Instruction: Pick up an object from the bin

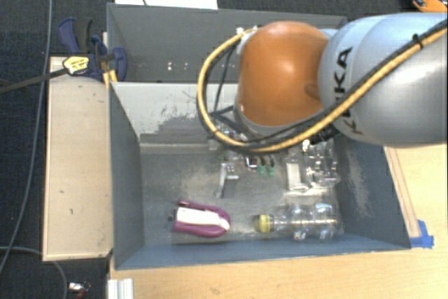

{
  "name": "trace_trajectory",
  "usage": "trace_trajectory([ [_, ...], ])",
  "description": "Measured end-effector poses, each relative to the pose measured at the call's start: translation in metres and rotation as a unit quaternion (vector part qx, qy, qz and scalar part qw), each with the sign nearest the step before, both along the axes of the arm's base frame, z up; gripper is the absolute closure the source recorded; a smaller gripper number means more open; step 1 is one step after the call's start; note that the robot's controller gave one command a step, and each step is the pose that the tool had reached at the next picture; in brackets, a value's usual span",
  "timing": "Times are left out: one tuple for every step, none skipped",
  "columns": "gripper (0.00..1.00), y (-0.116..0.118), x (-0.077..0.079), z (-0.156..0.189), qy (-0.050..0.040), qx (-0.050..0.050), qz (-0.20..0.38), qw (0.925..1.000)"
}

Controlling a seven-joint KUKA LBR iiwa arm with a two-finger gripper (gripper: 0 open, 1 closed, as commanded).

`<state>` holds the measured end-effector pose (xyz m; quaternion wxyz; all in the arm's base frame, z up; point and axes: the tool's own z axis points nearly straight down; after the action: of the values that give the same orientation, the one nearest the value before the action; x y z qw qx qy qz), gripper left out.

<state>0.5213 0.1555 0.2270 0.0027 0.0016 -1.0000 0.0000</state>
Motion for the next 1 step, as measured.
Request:
trace_trajectory([
  [0.00, -0.0010, 0.0018, 0.0041, -0.0039, 0.001, -0.003, 1.0000],
])
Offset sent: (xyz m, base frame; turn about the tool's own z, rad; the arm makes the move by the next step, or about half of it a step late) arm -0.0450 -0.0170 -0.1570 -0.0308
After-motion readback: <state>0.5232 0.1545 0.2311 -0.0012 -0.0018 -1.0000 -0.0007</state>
